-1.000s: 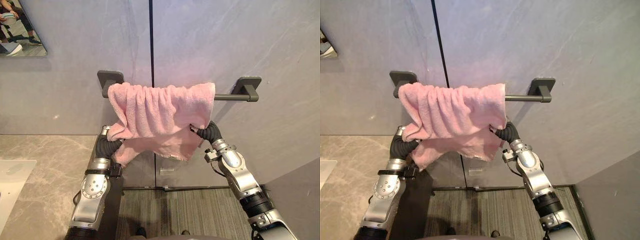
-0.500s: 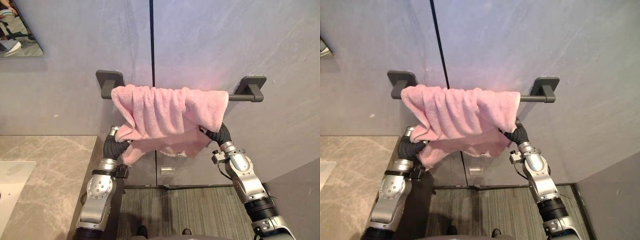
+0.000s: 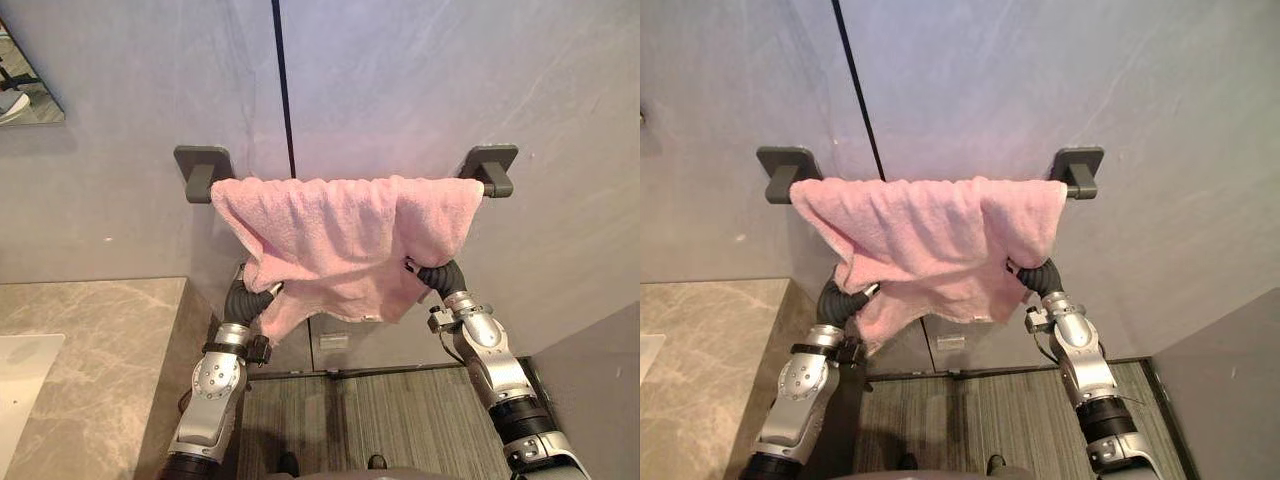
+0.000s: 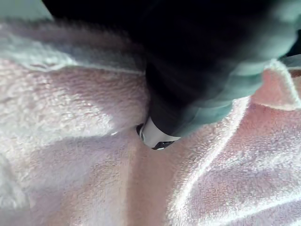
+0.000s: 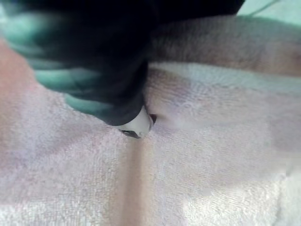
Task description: Organize washtable
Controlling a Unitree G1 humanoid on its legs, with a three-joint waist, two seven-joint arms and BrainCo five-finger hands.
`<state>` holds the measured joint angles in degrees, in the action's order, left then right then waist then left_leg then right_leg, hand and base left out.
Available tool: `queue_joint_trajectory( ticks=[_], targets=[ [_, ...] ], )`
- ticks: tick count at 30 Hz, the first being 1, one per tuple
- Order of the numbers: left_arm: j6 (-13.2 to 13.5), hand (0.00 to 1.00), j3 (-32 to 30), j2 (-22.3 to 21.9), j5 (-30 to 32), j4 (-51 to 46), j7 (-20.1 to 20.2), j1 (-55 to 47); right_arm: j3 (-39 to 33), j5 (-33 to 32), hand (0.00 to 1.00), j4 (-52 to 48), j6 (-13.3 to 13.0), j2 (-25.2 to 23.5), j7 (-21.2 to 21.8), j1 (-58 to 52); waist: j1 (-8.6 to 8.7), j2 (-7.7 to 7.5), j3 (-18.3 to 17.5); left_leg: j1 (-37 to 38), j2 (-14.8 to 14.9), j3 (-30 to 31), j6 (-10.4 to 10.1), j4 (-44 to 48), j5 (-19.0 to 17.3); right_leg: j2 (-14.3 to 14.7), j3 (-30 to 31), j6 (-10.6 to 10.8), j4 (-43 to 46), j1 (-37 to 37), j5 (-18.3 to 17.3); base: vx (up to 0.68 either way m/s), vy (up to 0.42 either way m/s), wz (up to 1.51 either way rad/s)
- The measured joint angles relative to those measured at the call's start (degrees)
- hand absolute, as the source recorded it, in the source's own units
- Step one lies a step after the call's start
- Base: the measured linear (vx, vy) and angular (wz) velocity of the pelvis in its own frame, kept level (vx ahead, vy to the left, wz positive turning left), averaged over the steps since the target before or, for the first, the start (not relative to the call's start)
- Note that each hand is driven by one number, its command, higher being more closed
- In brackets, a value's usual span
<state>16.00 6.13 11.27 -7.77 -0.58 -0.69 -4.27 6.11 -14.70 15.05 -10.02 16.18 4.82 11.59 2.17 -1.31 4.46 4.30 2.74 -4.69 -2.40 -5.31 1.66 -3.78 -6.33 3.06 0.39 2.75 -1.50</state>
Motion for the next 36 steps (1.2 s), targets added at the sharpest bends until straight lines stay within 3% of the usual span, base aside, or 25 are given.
queue_joint_trajectory(
  ticks=[22, 23, 36],
  targets=[
    [-1.1, 1.0, -1.91, -1.57, -0.65, 6.12, 0.45, 0.44, 0.02, 4.17, 1.0, 1.63, 0.36, -2.94, 0.39, -0.89, 0.04, 1.35, -0.48, 0.27, 0.03, 0.18, 0.0, -0.03, -0.01, 0.1, -0.4, -0.14, -0.45, 0.2, 0.03, 0.0, -0.001, 0.0],
    [-1.1, 0.0, -2.14, -1.57, -0.65, 6.15, 0.42, 0.45, 0.01, 4.54, 0.0, 1.67, 0.32, -3.44, 0.38, -0.89, 0.1, 1.35, -0.48, 0.27, 0.05, 0.17, 0.0, -0.04, -0.01, 0.14, -0.43, -0.16, -0.88, 0.42, 0.22, 0.0, 0.0, 0.0],
    [-1.14, 0.0, -4.49, -1.88, -0.69, 6.07, -2.49, -0.85, -3.43, 5.29, 0.0, 2.3, 0.35, -4.65, -1.65, -3.17, -0.01, 0.9, -0.44, 0.66, 0.27, -0.04, 0.0, -0.04, -0.02, 0.36, -0.23, -0.25, -2.53, 1.91, 1.0, -0.01, -0.003, -0.01]
  ],
)
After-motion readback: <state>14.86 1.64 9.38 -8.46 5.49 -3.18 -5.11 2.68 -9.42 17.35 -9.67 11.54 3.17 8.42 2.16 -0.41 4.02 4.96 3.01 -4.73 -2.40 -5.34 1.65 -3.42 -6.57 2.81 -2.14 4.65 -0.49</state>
